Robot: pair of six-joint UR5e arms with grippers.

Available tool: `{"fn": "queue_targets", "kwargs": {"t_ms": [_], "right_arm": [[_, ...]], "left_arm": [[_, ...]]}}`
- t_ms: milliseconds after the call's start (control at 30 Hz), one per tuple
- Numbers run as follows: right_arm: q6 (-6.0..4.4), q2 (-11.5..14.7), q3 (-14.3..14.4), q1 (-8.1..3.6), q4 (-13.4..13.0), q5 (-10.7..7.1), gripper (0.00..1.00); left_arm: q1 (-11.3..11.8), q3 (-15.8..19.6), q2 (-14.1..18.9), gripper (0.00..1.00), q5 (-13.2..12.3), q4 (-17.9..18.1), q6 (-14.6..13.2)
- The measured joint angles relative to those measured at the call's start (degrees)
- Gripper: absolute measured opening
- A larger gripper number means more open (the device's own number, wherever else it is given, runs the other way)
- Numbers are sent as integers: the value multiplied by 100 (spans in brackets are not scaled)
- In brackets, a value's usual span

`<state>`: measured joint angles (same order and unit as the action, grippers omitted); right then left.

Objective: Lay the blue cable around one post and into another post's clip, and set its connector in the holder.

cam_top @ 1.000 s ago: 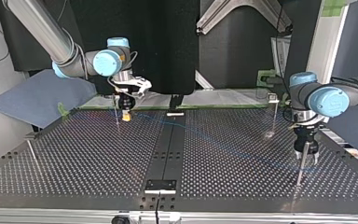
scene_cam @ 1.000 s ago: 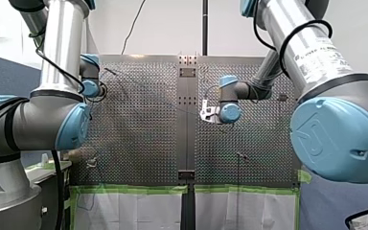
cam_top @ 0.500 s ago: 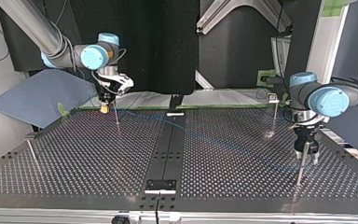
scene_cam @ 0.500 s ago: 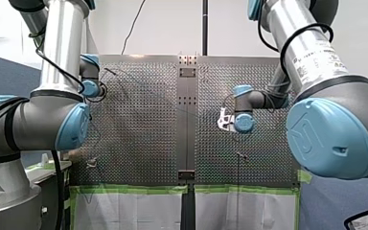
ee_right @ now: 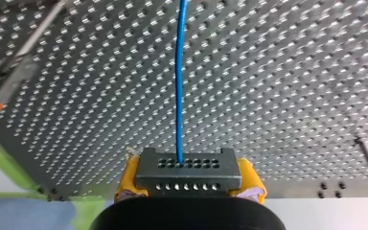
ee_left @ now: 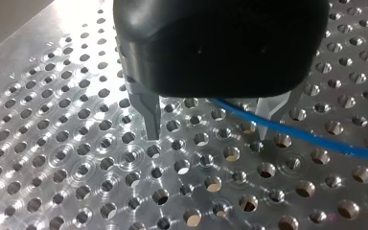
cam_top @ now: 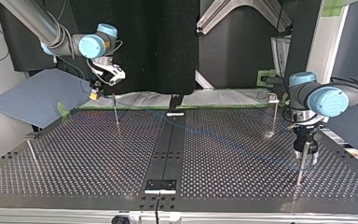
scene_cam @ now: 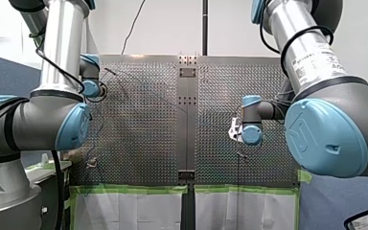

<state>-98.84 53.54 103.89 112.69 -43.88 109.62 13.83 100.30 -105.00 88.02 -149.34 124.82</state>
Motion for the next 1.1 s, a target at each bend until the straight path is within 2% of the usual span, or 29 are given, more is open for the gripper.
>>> {"fn": "queue_targets", "kwargs": {"t_ms": [133, 367, 533, 667, 933, 1100], "right_arm": [[-83, -154, 167, -12, -168, -7, 0], [-332, -452, 468, -61, -470, -73, 0], [-485, -671, 688, -169, -689, -139, 0], [-649, -870, 887, -342, -888, -233, 0], [-1028, -1267, 1284, -733, -1284, -592, 0], [-1215, -1497, 1323, -962, -1515, -821, 0]], "left_arm": [[-4, 0, 1, 100, 0, 0, -1], [-12, 0, 2, 100, 3, 0, -8], [-15, -1, -1, 100, 5, 0, -10], [-15, -2, -1, 100, 7, 0, -9], [-14, -2, -4, 100, 9, 0, -10], [-15, -2, -3, 100, 9, 0, -11]]}}
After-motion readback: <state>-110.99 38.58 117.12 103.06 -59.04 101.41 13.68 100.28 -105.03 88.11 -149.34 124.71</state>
